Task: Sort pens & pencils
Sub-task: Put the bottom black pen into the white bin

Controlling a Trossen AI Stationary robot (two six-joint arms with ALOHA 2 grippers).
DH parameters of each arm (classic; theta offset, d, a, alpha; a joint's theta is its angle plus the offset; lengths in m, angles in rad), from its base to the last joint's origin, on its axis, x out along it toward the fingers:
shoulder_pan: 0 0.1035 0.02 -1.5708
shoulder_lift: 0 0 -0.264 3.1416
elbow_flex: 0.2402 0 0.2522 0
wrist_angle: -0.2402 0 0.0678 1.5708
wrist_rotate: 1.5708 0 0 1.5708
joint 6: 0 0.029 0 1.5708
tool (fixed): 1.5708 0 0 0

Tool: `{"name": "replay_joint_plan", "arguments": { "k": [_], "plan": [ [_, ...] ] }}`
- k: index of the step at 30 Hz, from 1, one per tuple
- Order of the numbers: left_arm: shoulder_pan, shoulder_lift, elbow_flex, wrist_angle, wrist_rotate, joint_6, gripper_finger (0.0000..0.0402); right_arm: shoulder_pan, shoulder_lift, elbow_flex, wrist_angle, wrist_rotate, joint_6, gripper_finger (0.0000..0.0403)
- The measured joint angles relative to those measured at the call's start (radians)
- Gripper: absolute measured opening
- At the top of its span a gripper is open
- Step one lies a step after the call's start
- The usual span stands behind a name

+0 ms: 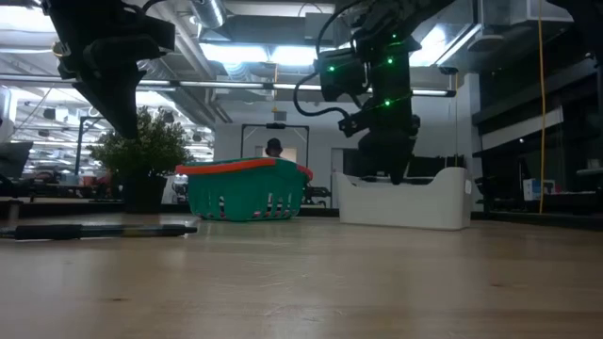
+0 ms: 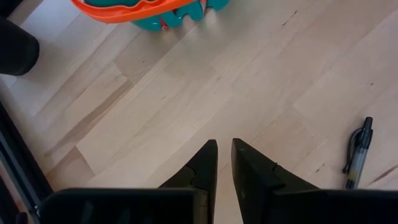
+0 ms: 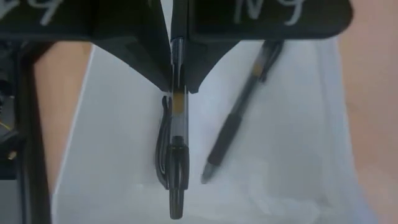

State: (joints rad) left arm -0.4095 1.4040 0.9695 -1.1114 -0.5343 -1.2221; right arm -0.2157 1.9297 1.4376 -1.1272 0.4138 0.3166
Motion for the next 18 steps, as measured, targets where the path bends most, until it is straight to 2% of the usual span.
{"name": "replay_joint_plan", "arguments": {
  "k": [18],
  "plan": [
    [0.000,0.000,0.000,0.000,0.000,0.002,0.0043,-0.004,0.000,-0.004,0.030,-0.023,-0.007,0.0039]
  ]
}}
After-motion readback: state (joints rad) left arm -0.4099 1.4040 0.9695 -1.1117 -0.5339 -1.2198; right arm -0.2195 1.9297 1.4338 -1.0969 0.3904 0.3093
